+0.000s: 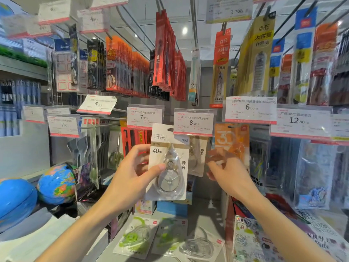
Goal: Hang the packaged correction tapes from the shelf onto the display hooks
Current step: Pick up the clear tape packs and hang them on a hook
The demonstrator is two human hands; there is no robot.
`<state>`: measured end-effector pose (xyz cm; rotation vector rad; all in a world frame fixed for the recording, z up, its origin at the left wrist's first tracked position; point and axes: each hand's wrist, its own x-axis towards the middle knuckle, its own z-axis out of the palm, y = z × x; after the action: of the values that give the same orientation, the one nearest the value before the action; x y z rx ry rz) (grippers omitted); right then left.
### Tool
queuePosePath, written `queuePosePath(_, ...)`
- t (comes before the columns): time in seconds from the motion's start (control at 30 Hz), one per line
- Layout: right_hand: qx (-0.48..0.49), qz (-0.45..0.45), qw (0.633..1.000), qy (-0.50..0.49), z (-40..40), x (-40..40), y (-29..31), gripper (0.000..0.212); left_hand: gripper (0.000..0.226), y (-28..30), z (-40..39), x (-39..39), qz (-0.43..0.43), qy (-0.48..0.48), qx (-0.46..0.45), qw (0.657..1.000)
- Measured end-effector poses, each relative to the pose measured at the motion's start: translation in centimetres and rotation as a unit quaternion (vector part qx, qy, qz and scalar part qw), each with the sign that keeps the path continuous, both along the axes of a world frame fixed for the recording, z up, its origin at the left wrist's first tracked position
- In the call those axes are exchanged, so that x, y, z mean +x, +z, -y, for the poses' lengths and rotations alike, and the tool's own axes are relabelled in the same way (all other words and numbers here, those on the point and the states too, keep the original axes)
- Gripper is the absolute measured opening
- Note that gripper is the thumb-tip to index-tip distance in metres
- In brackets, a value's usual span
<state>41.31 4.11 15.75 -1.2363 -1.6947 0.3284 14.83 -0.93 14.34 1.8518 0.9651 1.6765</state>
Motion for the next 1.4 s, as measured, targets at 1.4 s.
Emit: queuePosePath(1.4,-0.025,-0.102,0.985,0.134,3.4,3.0,-0.8,0.031,0.027,10.0,-0.5,0.9,-0.346,0.245,0.384,0.820)
